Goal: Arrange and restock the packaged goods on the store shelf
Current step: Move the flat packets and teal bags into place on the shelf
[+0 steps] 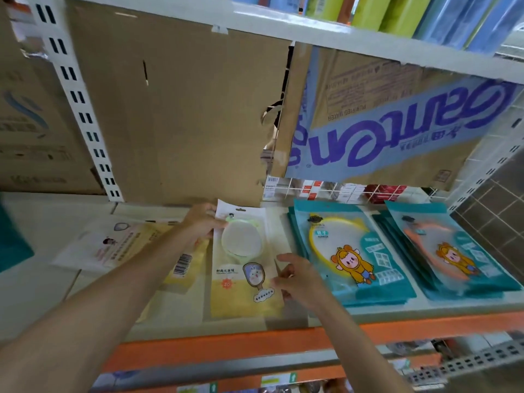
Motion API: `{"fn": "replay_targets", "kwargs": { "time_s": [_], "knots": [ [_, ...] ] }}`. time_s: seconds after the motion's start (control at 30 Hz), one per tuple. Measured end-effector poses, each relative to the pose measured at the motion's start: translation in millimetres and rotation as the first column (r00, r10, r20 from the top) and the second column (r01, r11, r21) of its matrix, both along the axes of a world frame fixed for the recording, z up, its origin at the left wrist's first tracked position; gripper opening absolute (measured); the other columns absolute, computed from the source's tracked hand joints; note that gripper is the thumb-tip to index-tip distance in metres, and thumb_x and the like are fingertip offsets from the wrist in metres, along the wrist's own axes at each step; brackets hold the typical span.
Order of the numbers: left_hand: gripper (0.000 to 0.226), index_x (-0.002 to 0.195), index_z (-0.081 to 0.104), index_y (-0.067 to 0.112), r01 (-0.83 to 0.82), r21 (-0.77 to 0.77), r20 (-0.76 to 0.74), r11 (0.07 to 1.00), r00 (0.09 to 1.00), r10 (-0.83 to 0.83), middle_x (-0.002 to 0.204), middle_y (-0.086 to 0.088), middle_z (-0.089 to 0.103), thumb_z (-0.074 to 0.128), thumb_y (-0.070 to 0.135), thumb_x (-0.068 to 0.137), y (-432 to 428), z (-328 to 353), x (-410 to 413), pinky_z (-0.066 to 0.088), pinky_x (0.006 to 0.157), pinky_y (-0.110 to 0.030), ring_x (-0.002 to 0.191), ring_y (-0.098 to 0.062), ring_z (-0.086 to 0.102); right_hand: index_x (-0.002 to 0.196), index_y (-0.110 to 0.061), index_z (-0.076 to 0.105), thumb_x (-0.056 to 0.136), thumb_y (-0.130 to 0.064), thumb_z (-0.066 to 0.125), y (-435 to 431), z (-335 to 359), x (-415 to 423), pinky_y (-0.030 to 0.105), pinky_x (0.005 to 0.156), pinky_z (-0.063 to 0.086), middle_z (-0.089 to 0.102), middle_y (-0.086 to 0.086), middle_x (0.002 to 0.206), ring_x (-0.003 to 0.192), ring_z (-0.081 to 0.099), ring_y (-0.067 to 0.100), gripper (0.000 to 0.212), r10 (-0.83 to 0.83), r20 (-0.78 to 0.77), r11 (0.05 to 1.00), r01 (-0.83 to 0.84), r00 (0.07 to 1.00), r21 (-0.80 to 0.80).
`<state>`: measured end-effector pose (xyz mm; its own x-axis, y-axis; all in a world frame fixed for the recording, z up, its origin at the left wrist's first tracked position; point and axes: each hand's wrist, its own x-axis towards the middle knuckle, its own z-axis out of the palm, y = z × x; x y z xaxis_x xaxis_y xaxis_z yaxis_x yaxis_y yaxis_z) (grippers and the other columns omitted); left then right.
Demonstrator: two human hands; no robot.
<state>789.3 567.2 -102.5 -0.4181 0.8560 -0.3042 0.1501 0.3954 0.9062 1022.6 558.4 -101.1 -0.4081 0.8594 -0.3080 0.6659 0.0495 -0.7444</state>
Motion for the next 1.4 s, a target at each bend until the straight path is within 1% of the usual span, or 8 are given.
{"fn": "replay_targets", "kwargs": {
  "time_s": [0.17, 0.3, 0.43, 0.6, 0.73, 0.87, 1.03, 1.4],
  "knots": [
    [0.022, 0.085, 0.056, 0.010, 0.043, -0.007, -0.258, 0.999, 0.965, -0.043, 0.087, -0.008, 0.056, 0.072, 0.004, 0.072, 0, 1, 9, 0.036, 0.053, -0.021, 0.071, -0.019, 0.053, 0.134, -0.013, 0.045, 0.084, -0.007, 0.061, -1, -2, 0, 0.040, 0.085, 0.052, 0.053, -0.007, 0.071, 0.081, 0.062, 0.021, 0.053, 0.037, 0.060, 0.996, -0.041, 0.998, 0.081],
    [0.048, 0.114, 0.055, 0.008, 0.084, -0.014, -0.304, 0.996, 0.949, -0.084, 0.119, -0.013, 0.059, 0.073, 0.008, 0.069, -3, -1, 15, 0.041, 0.069, -0.025, 0.094, -0.022, 0.056, 0.134, -0.015, 0.045, 0.086, -0.010, 0.059, -4, 0, 0, 0.038, 0.087, 0.051, 0.050, -0.011, 0.074, 0.096, 0.063, 0.024, 0.051, 0.056, 0.121, 0.991, -0.070, 0.991, 0.117],
    [0.084, 0.146, 0.021, 0.008, 0.115, -0.106, -0.332, 0.988, 0.932, -0.145, 0.152, -0.008, 0.023, 0.071, 0.018, 0.080, -12, 1, 31, 0.031, 0.103, -0.028, 0.136, -0.023, 0.030, 0.135, -0.015, 0.044, 0.086, -0.012, 0.060, -4, 3, 1, 0.033, 0.090, 0.049, 0.059, 0.001, 0.098, 0.103, 0.060, 0.023, 0.051, 0.054, 0.140, 0.989, -0.073, 0.989, 0.129],
    [0.080, 0.144, 0.021, 0.003, 0.111, -0.082, -0.314, 0.990, 0.940, -0.132, 0.148, -0.012, 0.025, 0.069, 0.016, 0.081, -25, 1, 51, 0.028, 0.102, -0.028, 0.135, -0.025, 0.027, 0.144, -0.013, 0.030, 0.079, -0.025, 0.073, -6, 4, 1, 0.028, 0.101, 0.038, 0.047, 0.007, 0.137, 0.124, 0.047, 0.019, 0.079, 0.052, 0.069, 0.994, -0.058, 0.996, 0.090],
    [0.075, 0.142, 0.024, 0.004, 0.098, -0.077, -0.298, 0.992, 0.947, -0.116, 0.145, -0.013, 0.028, 0.067, 0.016, 0.082, -30, 2, 53, 0.030, 0.099, -0.028, 0.133, -0.026, 0.030, 0.149, -0.017, 0.005, 0.073, -0.044, 0.074, -20, 5, 4, 0.029, 0.111, 0.022, 0.021, 0.000, 0.153, 0.140, 0.020, 0.018, 0.106, 0.241, 0.297, 0.942, -0.297, 0.924, 0.159],
    [0.075, 0.144, 0.023, 0.009, 0.117, -0.058, -0.254, 0.991, 0.959, -0.128, 0.147, -0.011, 0.029, 0.066, 0.014, 0.083, -32, 4, 53, 0.029, 0.088, -0.021, 0.132, -0.024, 0.032, 0.148, -0.019, 0.000, 0.072, -0.045, 0.074, -26, 4, 8, 0.029, 0.113, 0.019, 0.018, -0.003, 0.154, 0.141, 0.016, 0.018, 0.109, 0.287, 0.396, 0.888, -0.397, 0.873, 0.232],
    [0.074, 0.144, 0.024, 0.010, 0.118, -0.050, -0.217, 0.992, 0.968, -0.126, 0.147, -0.009, 0.031, 0.066, 0.014, 0.083, -36, 7, 54, 0.032, 0.083, -0.022, 0.130, -0.023, 0.036, 0.146, -0.020, 0.011, 0.075, -0.041, 0.072, -26, 4, 10, 0.027, 0.111, 0.022, 0.026, -0.004, 0.150, 0.138, 0.021, 0.017, 0.096, 0.289, 0.399, 0.871, -0.412, 0.870, 0.268],
    [0.077, 0.145, 0.023, 0.012, 0.124, -0.043, -0.157, 0.991, 0.979, -0.129, 0.148, -0.007, 0.028, 0.067, 0.015, 0.082, -39, 12, 55, 0.033, 0.091, -0.027, 0.132, -0.023, 0.034, 0.149, -0.018, 0.006, 0.072, -0.043, 0.074, -23, 9, 14, 0.027, 0.112, 0.020, 0.020, -0.003, 0.154, 0.141, 0.018, 0.017, 0.105, 0.340, 0.352, 0.889, -0.421, 0.872, 0.183]
  ]
}}
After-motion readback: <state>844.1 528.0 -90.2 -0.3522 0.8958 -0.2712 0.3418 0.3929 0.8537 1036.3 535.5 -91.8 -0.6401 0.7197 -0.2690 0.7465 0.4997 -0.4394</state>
